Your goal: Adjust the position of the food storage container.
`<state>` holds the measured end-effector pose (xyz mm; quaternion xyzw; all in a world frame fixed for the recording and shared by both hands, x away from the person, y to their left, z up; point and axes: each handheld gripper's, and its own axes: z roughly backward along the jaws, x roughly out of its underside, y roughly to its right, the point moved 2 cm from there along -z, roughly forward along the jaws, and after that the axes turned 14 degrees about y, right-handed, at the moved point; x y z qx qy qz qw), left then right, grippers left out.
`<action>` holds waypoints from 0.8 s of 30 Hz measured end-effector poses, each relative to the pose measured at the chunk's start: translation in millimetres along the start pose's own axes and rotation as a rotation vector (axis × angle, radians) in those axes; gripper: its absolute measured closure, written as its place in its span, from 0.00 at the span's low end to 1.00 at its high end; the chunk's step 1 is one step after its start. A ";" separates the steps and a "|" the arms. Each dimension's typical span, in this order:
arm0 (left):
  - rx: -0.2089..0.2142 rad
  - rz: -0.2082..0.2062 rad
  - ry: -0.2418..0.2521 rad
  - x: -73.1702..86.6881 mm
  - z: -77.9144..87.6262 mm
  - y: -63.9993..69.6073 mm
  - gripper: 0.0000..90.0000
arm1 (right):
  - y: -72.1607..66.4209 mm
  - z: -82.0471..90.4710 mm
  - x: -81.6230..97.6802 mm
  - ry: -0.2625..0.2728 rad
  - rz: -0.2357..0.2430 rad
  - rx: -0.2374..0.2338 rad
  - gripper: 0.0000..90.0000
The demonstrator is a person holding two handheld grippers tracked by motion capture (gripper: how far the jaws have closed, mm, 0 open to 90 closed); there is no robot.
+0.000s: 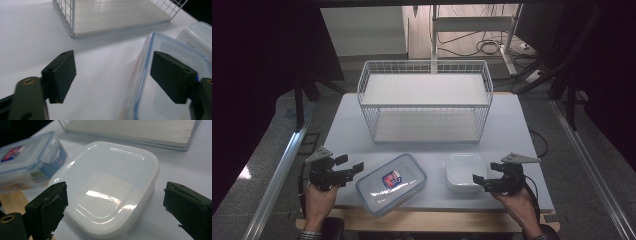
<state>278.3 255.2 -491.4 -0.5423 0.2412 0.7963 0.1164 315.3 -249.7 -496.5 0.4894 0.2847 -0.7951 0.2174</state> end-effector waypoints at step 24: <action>-0.017 -0.139 0.035 5.8 -12.9 23.9 0.11 | -8.1 -3.4 -8.9 -0.047 0.153 0.059 0.42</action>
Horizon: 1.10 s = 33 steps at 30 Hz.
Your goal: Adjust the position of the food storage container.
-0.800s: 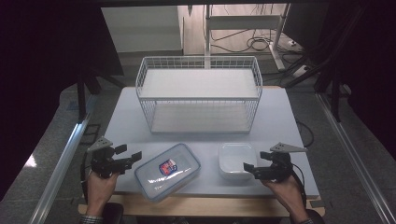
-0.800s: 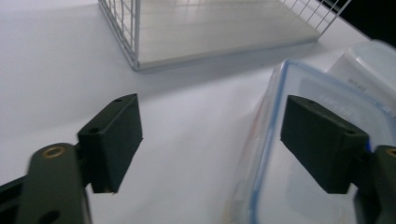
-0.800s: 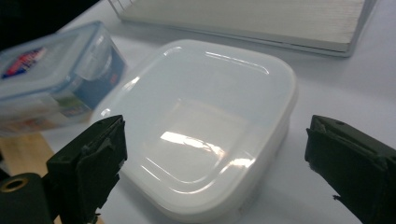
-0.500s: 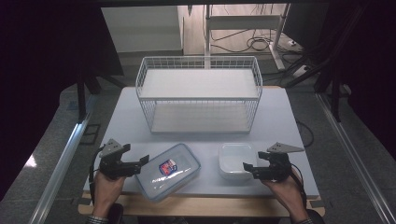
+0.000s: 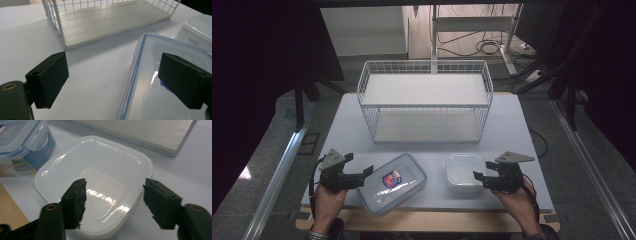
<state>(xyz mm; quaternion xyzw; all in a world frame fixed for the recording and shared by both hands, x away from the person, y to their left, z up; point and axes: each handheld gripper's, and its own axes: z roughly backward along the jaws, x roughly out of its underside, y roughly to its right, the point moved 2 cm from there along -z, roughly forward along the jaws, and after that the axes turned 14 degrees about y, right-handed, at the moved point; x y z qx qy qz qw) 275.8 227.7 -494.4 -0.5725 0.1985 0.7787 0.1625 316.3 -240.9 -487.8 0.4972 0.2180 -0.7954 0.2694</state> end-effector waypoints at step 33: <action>-0.013 -0.001 -0.033 2.2 -5.0 3.0 0.11 | -74.2 -64.9 -30.1 -0.079 0.154 -0.265 0.99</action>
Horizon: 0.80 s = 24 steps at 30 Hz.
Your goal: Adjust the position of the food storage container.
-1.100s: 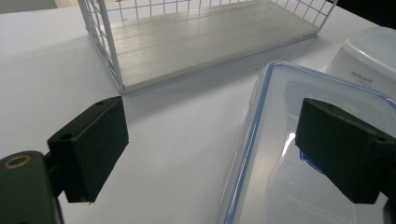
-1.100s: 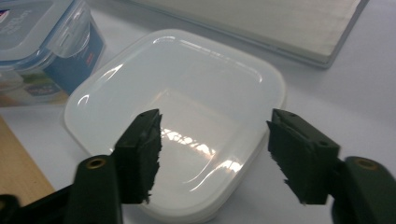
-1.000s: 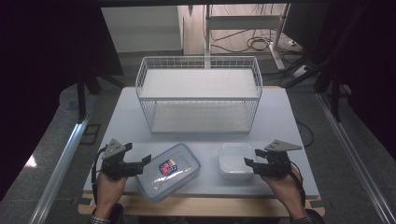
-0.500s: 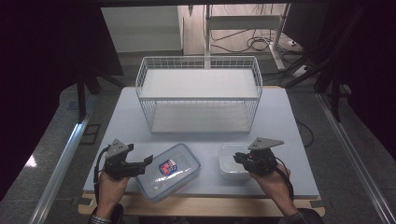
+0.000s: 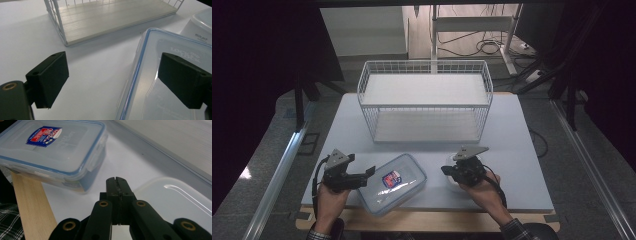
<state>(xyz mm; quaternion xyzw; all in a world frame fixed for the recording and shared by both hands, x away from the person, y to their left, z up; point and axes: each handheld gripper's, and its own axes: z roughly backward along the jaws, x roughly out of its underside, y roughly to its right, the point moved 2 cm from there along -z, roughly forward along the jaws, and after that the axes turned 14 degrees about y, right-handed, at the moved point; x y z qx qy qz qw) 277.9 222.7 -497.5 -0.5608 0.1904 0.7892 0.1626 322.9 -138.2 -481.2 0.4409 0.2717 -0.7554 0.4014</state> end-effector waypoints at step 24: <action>-0.002 -0.011 -0.003 -1.0 2.5 0.5 0.11 | 24.5 18.1 17.2 -0.069 0.000 0.118 0.99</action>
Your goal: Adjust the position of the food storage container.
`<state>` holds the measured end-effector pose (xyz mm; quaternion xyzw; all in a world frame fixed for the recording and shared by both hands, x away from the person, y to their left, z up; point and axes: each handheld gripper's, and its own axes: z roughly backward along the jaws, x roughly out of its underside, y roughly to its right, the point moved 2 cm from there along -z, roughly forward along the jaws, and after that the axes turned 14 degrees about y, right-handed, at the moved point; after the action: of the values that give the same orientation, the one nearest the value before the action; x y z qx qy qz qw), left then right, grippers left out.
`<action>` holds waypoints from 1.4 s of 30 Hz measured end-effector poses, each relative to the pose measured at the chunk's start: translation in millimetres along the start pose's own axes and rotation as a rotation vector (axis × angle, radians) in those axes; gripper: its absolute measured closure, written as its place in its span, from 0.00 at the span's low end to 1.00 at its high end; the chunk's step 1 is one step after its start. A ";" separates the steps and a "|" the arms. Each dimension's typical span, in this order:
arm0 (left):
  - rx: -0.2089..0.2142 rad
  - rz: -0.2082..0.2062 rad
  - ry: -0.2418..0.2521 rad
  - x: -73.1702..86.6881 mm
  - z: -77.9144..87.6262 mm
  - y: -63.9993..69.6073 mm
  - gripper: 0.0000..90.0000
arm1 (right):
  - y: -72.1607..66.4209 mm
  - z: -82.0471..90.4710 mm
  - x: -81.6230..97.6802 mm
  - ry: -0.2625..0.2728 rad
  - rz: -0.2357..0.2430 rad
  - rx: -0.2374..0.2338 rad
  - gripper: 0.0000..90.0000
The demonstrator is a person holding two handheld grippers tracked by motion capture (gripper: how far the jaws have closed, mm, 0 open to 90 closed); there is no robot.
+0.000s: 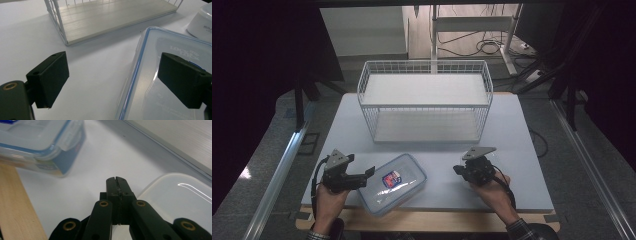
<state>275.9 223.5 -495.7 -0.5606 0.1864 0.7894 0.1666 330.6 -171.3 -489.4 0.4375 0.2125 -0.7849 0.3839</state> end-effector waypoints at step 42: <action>0.042 0.007 -0.081 24.9 63.5 15.9 0.98 | 24.6 23.8 11.7 0.047 -0.053 0.104 0.93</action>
<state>208.2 241.4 -498.4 -0.5238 0.1980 0.8080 0.1832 333.8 -207.2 -486.8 0.4694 0.1918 -0.7943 0.3347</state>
